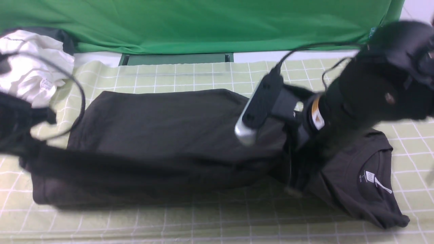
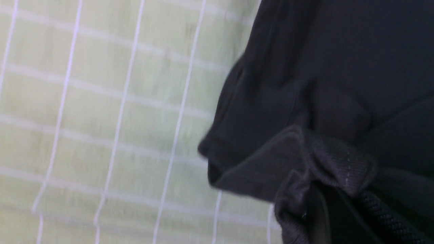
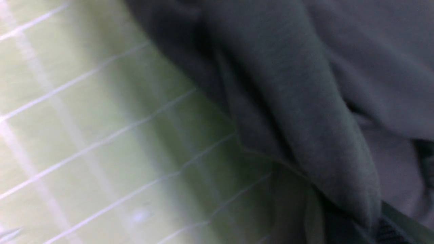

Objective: Fold a long-sleeved shirt over a green coffee tablecloth.
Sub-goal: 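Fold the black garment in half by bringing its near edge over to the far edge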

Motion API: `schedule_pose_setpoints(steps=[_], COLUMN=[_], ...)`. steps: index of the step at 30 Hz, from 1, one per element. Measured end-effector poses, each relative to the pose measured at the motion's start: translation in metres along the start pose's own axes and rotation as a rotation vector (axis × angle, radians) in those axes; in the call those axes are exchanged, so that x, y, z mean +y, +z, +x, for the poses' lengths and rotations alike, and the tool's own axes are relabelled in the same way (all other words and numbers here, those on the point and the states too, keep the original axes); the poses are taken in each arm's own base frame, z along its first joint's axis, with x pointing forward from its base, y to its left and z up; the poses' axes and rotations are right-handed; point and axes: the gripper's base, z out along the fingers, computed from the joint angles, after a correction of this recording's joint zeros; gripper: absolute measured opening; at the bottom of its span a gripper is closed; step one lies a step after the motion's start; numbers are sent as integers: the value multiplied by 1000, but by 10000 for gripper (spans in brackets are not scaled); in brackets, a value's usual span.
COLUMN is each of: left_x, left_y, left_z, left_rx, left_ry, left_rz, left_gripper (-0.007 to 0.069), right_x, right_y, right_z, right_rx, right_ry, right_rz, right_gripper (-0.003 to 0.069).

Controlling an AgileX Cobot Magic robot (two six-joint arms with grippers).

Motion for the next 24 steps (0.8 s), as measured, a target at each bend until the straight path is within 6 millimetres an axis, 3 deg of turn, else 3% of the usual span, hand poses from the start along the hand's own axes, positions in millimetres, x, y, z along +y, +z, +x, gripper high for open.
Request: schedule_pose_setpoints(steps=[6,9,12,14,15,16,19,20,24], left_x=[-4,-7,-9,-12,-12,-14,-16,-17,-18], left_y=[23,46,59,80,81,94,110,116,127], left_z=[-50,-84,-100,-124,-125,-138,-151,-160,-168], left_rx=[-15,-33,-36,-38,-39,-40,-40,-49,-54], left_ry=[-20,-21,-30,-31,-31,-31,-30,-31,-32], left_rz=[-30,-38,-33,-32,-32,-29,-29,-27,-26], left_gripper=[22,22,22,22,22,22,22,22,27], right_x=[-37,-63,-81,-98,-98,-111,-121,-128,-137], right_y=[21,39,54,74,73,87,100,114,132], right_z=[-19,-34,-43,-49,-50,-54,-58,-60,-65], right_rx=[-13,-32,-32,-26,-32,-35,-41,-41,-67], right_ry=[30,60,87,113,114,132,147,156,162], right_rz=[32,57,68,76,78,86,95,99,117], right_gripper=[28,28,28,28,28,28,28,28,43])
